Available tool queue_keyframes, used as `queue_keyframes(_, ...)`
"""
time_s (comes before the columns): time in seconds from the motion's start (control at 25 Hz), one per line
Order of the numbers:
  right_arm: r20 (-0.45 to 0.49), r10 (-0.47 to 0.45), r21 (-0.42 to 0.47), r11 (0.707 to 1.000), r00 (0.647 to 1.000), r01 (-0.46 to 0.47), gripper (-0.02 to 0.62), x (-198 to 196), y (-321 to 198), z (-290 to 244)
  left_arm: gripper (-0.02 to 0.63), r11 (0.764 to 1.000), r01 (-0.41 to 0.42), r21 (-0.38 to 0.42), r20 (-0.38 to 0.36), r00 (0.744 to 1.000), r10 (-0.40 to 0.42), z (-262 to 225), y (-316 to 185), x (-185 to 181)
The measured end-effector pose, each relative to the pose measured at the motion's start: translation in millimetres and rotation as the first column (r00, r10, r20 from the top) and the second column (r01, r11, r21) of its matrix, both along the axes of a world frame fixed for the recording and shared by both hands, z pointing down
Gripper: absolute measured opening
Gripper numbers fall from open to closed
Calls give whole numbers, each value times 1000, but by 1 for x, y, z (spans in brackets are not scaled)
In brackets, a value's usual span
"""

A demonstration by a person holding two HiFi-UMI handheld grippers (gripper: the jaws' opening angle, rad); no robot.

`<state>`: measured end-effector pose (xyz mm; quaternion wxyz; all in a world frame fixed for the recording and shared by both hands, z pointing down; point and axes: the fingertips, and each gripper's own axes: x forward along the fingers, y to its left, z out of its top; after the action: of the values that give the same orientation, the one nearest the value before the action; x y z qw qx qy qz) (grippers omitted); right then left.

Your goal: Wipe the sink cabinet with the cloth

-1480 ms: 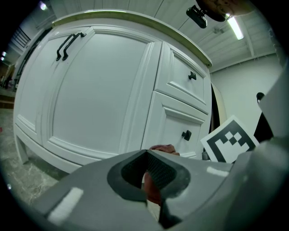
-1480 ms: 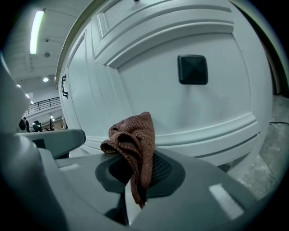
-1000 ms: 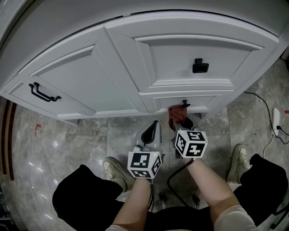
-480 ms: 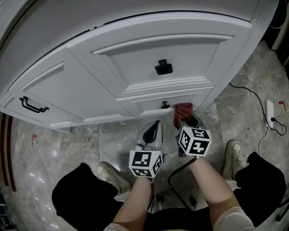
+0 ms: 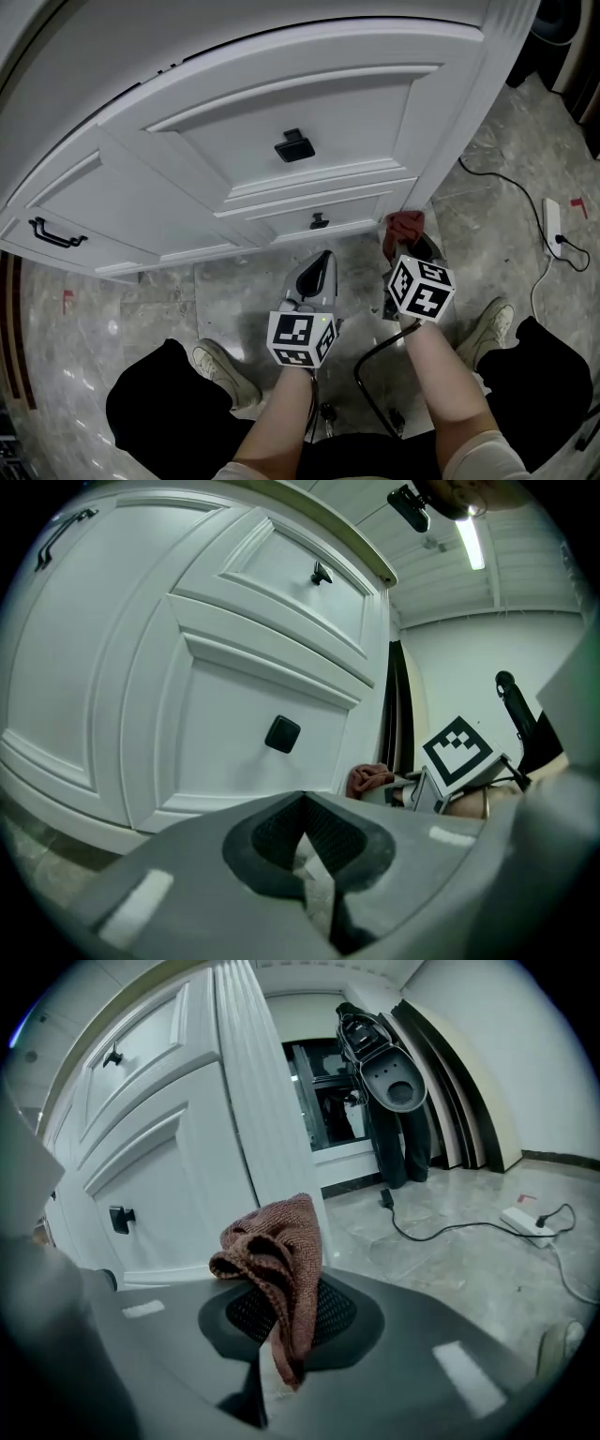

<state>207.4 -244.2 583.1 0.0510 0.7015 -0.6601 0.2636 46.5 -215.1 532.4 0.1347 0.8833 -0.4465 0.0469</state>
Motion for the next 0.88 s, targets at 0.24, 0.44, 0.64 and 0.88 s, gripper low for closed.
queue_keyframes(0.24,18,-37,19,999,999,37,80,-18,9,-10,2,1000,-7,30,25,1000,7,-12,4,-4)
queue_keyframes(0.44,-79,-161,142,975,984,171,80,-60,28,-60,2,988,76,133,-12,997,-75,-62,15,-30)
queue_keyframes(0.64,-248,-222,296,909,943,293,81,-84,63,-137,2,954,130,270,-82,990,-112,-132,41,-45)
queue_keyframes(0.88,-271,-225,364,876,936,316,81,-84,117,-189,2,902,142,408,-85,989,-117,-200,100,-41)
